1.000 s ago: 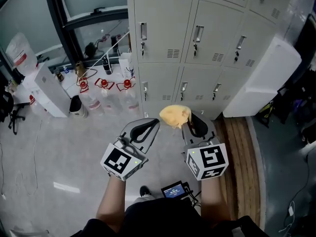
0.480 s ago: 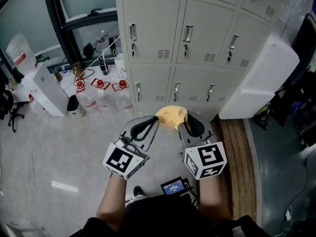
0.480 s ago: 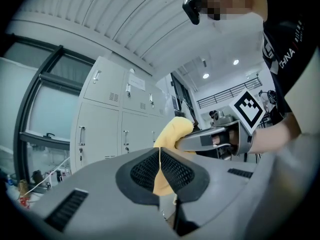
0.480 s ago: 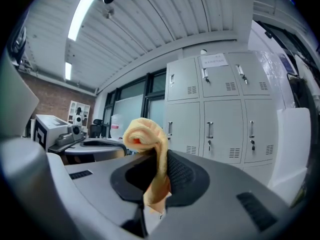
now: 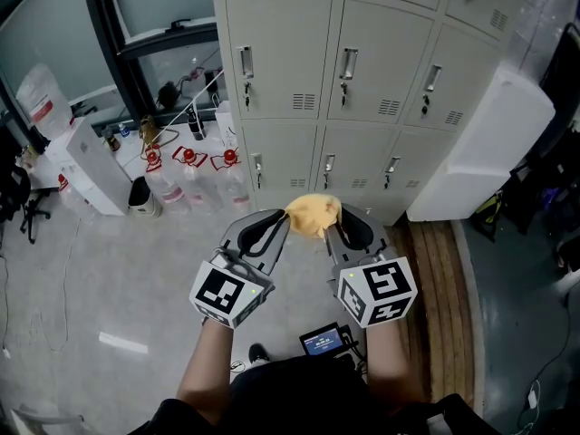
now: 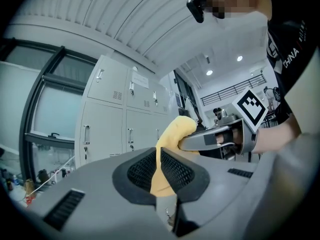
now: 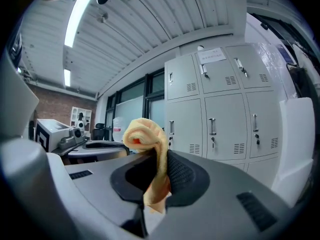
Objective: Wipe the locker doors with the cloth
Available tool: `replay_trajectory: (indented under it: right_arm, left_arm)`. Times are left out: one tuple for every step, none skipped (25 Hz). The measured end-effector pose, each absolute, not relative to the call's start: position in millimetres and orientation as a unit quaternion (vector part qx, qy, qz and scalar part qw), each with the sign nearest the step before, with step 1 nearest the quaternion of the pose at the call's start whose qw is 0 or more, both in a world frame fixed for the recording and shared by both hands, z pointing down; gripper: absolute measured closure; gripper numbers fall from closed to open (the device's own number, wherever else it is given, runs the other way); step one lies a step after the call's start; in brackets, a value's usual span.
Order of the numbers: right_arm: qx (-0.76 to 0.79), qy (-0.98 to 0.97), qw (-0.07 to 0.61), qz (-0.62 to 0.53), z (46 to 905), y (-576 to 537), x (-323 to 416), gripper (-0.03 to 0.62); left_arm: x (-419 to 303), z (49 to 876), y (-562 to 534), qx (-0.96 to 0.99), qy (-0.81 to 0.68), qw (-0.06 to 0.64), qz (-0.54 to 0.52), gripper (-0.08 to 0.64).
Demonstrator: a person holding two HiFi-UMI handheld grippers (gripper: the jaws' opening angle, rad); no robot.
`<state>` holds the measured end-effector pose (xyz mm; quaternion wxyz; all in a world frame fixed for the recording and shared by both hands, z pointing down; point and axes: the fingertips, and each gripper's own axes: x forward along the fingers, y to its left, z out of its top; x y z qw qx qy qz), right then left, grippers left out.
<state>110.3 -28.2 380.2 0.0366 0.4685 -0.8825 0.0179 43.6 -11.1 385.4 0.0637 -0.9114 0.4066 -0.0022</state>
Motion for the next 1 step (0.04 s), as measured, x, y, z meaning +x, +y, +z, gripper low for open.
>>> replay_trajectory:
  right_arm:
    - [0.469, -0.882, 0.035, 0.021, 379.8, -29.1, 111.5, 0.522]
  left_arm:
    - [43.6, 385.3, -12.0, -0.91, 0.409, 0.064, -0.005, 0.538]
